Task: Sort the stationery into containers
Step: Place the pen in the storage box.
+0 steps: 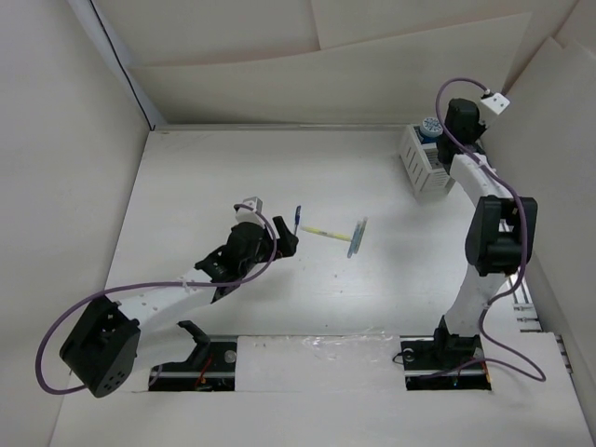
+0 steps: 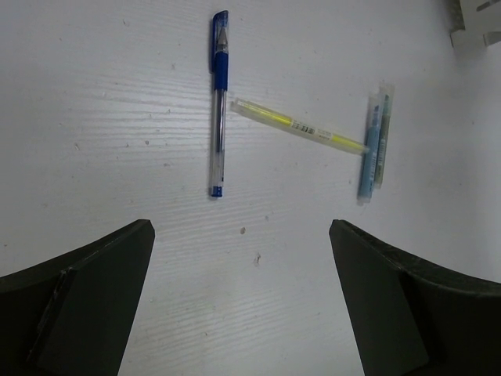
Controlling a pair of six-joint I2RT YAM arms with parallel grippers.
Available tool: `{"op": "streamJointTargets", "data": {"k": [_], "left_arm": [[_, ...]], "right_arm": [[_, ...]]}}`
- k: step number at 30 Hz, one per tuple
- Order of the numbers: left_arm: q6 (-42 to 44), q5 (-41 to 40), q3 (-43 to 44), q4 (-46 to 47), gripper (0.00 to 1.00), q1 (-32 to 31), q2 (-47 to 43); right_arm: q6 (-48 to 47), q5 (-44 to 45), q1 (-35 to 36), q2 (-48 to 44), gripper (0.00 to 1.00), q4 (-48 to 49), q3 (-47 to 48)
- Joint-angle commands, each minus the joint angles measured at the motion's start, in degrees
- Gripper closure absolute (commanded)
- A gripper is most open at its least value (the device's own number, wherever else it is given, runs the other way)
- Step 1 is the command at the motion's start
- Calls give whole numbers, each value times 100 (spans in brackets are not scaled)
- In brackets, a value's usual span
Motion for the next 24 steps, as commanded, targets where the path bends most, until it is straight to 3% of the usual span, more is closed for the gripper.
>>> {"op": "streamJointTargets", "data": {"k": [1, 6, 10, 11, 14, 17, 22, 24], "left_arm": [[115, -11, 156, 242, 6, -36, 33], [115, -11, 156, 242, 6, -36, 86], [115, -11, 156, 242, 6, -36, 25], [115, -11, 156, 242, 6, -36, -46], [115, -11, 156, 181, 6, -36, -186], [115, -63, 156, 101, 6, -36, -327], [63, -273, 156, -206, 6, -36, -634], [63, -380, 156, -285, 8, -36, -906]], "right_arm": [[-324, 466, 132, 99, 95, 510, 252], [-377, 466, 307, 46, 90, 572, -107], [-377, 466, 518, -76, 74, 634, -344], [-324, 466, 518, -181, 64, 634, -397], [-272, 466, 623, -488, 47, 634, -643], [-271, 362, 624, -788, 39, 634, -898], [-87, 186, 887, -1745, 38, 363, -1320], [36, -138, 1176, -2044, 45, 186, -1583]]}}
